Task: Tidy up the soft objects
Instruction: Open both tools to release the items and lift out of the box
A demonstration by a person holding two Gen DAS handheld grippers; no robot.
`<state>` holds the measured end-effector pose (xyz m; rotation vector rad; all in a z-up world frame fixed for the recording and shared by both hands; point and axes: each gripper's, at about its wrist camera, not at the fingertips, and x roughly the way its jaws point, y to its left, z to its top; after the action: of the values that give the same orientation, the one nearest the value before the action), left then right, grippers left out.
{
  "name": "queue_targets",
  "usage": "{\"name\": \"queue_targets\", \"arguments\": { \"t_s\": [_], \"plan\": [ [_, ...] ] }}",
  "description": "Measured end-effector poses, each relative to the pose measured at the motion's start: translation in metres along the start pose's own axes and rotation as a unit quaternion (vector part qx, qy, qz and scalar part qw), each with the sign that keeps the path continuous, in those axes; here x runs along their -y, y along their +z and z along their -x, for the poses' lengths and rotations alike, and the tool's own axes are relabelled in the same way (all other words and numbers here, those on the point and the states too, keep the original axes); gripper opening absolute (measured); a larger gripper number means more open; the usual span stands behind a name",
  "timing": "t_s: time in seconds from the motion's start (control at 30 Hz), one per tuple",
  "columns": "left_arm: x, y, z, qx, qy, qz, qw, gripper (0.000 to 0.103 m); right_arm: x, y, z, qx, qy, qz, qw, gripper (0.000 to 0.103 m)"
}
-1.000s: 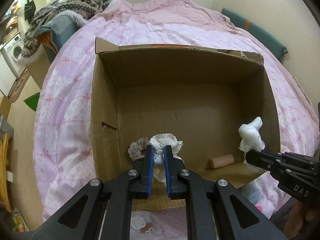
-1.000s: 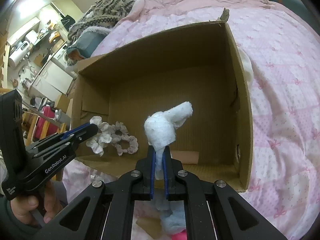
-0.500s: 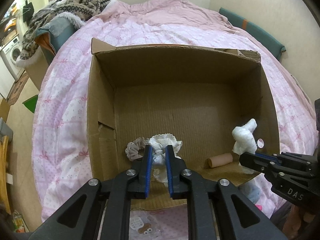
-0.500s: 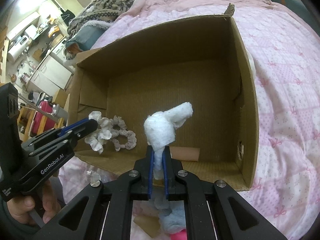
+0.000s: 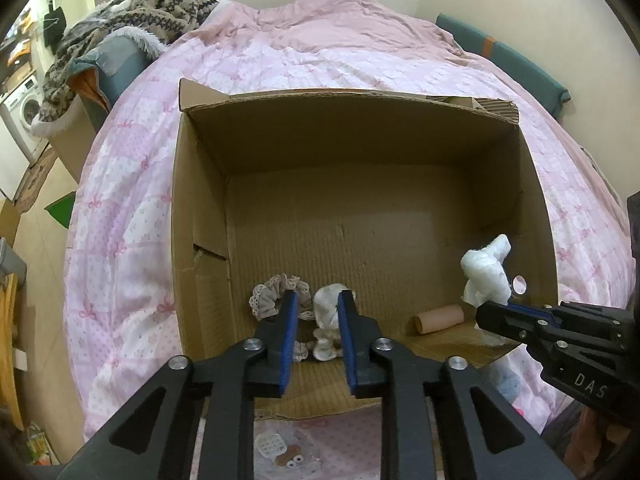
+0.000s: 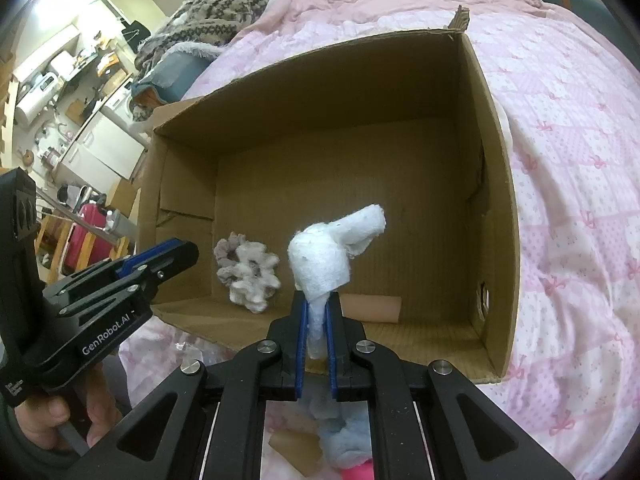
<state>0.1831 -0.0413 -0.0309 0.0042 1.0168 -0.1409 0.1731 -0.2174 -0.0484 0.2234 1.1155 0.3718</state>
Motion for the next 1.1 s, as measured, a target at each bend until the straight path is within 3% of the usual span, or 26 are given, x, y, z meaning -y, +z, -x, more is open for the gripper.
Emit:
{"name": "queue_targets", "arguments": {
  "t_s": [0.13,0.27,0.33,0.43,0.47,0.5,1.1],
  "plan": [
    [0.001,0.001,0.003,0.007,0.002,-0.001,1.0,0.03,0.0,0.001,0.003,0.006,0.004,-0.002,1.0,0.009],
    [0.002,0.003,0.01,0.023,0.006,-0.005,0.9997,0.059,0.002,0.002,0.008,0.015,0.012,-0.005,1.0,0.014],
    [0.002,0.003,0.014,0.033,0.008,-0.006,0.9994,0.061,0.004,0.002,0.01,0.02,0.013,-0.007,1.0,0.021],
    [0.002,0.004,0.017,0.036,0.003,-0.007,0.9993,0.062,0.005,0.003,0.015,0.031,0.009,-0.011,0.999,0.049],
    [0.001,0.004,0.017,0.036,0.005,-0.005,0.9993,0.063,0.005,0.003,0.018,0.039,0.012,-0.013,0.999,0.065],
    [0.001,0.005,0.018,0.036,0.006,-0.003,0.9993,0.064,0.005,0.003,0.021,0.048,0.015,-0.015,0.999,0.067],
    [-0.016,-0.012,0.054,0.06,0.029,0.026,0.9974,0.064,0.01,-0.011,0.051,0.073,-0.001,-0.03,0.997,0.067]
  ]
}}
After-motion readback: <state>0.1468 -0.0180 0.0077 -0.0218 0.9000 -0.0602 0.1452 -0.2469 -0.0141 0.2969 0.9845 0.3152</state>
